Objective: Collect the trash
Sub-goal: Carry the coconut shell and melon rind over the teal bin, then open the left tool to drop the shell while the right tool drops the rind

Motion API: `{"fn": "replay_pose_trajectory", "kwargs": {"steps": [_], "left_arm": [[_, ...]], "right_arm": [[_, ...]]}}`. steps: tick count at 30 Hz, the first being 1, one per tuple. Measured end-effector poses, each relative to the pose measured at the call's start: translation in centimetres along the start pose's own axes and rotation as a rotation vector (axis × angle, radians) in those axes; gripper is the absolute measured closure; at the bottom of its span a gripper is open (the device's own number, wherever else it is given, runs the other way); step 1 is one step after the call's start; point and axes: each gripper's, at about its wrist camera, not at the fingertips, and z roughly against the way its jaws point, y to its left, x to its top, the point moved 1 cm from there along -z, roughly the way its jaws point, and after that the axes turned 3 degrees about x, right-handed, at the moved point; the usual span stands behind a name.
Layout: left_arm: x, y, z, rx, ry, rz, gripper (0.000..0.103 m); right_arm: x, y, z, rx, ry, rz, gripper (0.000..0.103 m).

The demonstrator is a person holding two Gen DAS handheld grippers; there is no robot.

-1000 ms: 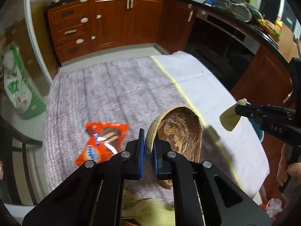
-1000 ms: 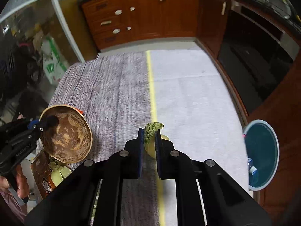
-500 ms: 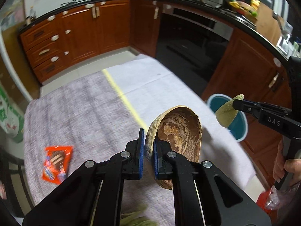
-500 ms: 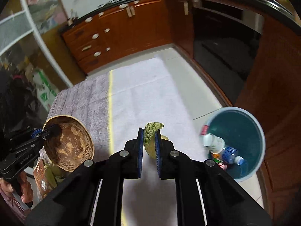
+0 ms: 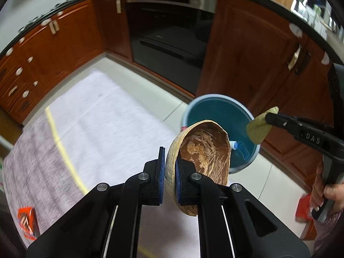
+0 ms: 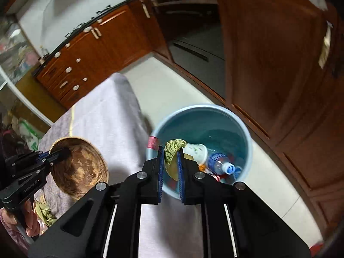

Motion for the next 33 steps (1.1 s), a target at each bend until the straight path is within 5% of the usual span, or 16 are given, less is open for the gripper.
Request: {"fn": "replay_pose_trajectory", "kwargs": {"steps": [8, 19, 25, 33], "left_arm": [[2.5, -5.8, -6.1, -0.018, 0.071, -0.088, 0.094], [3.1, -9.2, -12.7, -0.046, 0.170, -0.136, 0.089], [2.7, -8.9, -12.9, -0.016, 0.151, -0.132, 0.058], [2.2, -7.1, -10.5, -0.023, 0.122, -0.091, 0.042]], "right_arm": [[-0.4, -4.3, -1.8, -0.013, 0.036, -0.060, 0.092], [-0.7, -7.2, -4.0, -0.034, 0.095, -0.098, 0.092], [-0.7, -7.4, -4.8, -0.041, 0.112, -0.099, 0.092], [-0.6, -6.9, -5.7, -0.039, 0.127, -0.093, 0.092]]}}
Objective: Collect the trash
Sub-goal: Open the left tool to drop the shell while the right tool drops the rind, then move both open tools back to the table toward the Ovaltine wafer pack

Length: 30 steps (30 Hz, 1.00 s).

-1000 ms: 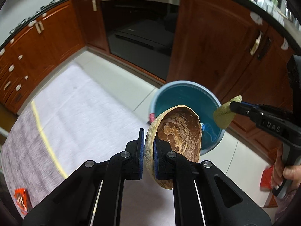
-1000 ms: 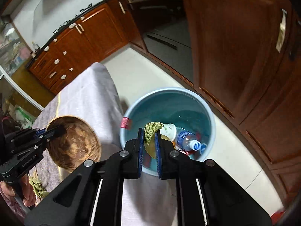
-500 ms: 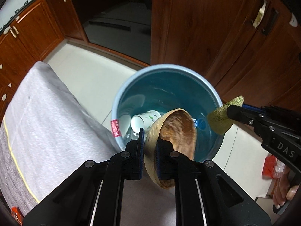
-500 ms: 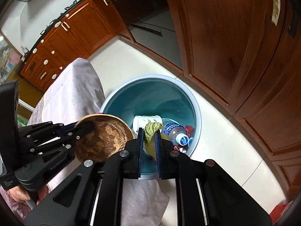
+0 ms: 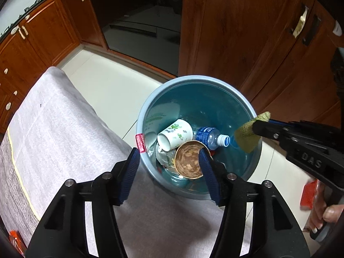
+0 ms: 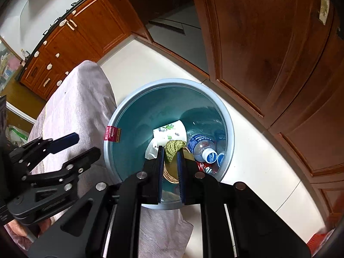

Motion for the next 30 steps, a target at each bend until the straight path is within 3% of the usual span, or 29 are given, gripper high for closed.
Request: {"fn": "replay_pose_trajectory", "kwargs": {"steps": [6, 8, 9, 12, 13, 14, 19, 30], "left_arm": [[-0.6, 0.7, 1.5, -0.010, -0.023, 0.031, 0.033], [-0.5, 1.2, 1.8, -0.016, -0.030, 0.040, 0.031], [-0.6, 1.4, 2.0, -0.017, -0.035, 0.043, 0.030], [-0.7, 1.8, 2.2, -0.023, -0.040, 0.053, 0.027], [-0.9, 1.9, 2.4, -0.025, -0.043, 0.057, 0.027], [-1.0, 2.0, 2.5, -0.026, -0.045, 0.058, 0.026], [-1.9, 2.5, 3.4, -0.032, -0.056, 0.065, 0.022], [-4.0, 4.2, 7.0, -0.035, -0.117, 0.107, 0.014]], "right_arm": [[0.5, 0.7, -0.1, -0.001, -0.005, 0.001, 0.087], [0.6, 1.1, 0.3, -0.002, -0.018, 0.003, 0.069], [0.7, 1.2, 0.4, -0.006, -0.027, 0.004, 0.053], [0.7, 1.8, 1.1, -0.019, -0.046, 0.019, 0.046], [0.8, 1.9, 1.1, -0.022, -0.045, 0.019, 0.033], [0.7, 2.0, 1.3, -0.025, -0.049, 0.019, 0.028], [0.4, 2.8, 1.3, -0.035, -0.034, 0.023, 0.019], [-0.9, 6.6, 3.2, -0.058, -0.042, 0.091, 0.019]]}}
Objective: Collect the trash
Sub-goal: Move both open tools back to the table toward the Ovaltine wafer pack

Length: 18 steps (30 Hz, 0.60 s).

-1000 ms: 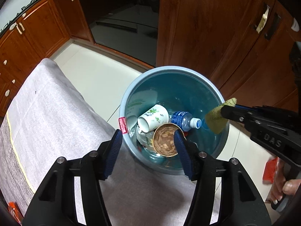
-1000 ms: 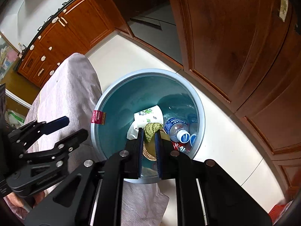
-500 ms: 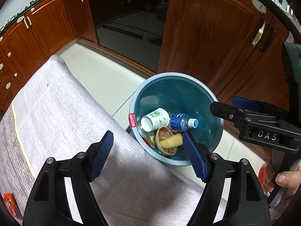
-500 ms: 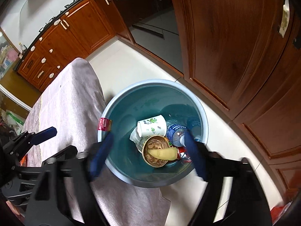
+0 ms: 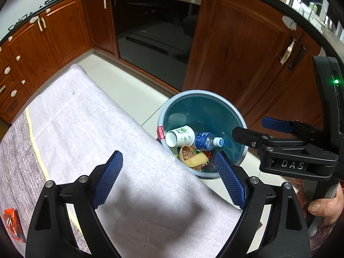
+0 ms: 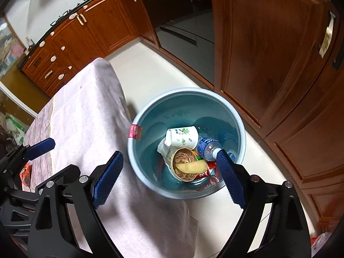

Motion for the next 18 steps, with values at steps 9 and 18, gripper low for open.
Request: {"fn": "replay_pose_trajectory", "kwargs": {"steps": [9, 18], "left_arm": [[-3.1, 4.1, 5.0, 0.027, -0.051, 0.061, 0.008], [-9.8, 14.0, 10.1, 0.115, -0.064, 0.203, 0.006]], "right_arm": [[-1.6, 5.7, 1.9, 0.021, -0.003, 0.077, 0.019], [-4.1, 15.3, 1.9, 0.069, 0.040, 0.229, 0.014]]}}
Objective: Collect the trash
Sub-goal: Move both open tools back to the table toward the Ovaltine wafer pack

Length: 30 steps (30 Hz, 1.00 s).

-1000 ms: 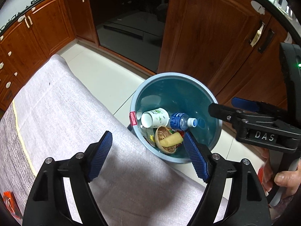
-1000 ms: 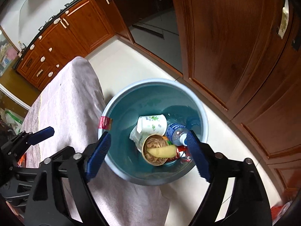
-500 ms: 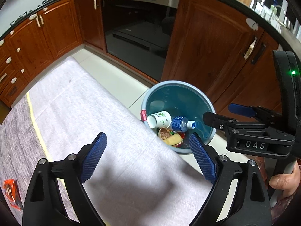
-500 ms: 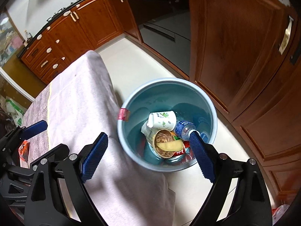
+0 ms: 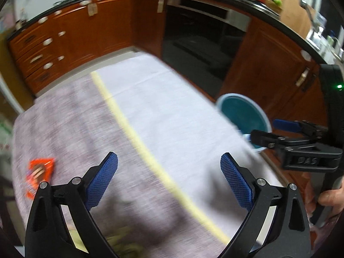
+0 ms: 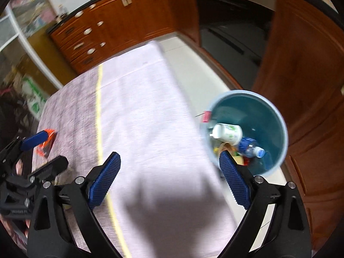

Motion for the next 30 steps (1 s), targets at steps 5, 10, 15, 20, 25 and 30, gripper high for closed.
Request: {"fn": "replay_pose_trajectory", "kwargs": {"steps": [5, 10, 15, 20, 25, 30], "left_arm": [[-2.9, 7.9, 1.4, 0.114, 0.022, 0.060, 0.006], [-5.6, 14.6, 2.3, 0.186, 0.045, 0.130, 0.006], [-7.6, 19.5, 1.8, 0.212, 0.080, 0.195, 0.006], [-8.6, 22.2, 1.0, 0.205, 0.098, 0.230, 0.006], [-8.6, 23.4, 0.1, 0.178, 0.112, 0.240, 0.006], [-7.9, 23.4, -1.3, 0.153, 0.124, 0.228, 0.006]], "right_arm": [[-0.2, 5.8, -1.1, 0.027, 0.029, 0.081, 0.014], [-0.6, 11.1, -2.4, 0.050, 0.064, 0.159, 0.014], [-1.5, 15.7, -4.2, 0.062, 0.116, 0.244, 0.014], [-1.8, 18.5, -6.1, 0.054, 0.158, 0.289, 0.014], [-1.8, 19.8, -8.0, 0.042, 0.196, 0.303, 0.014], [-1.8, 20.1, -9.6, 0.029, 0.224, 0.294, 0.014]]}}
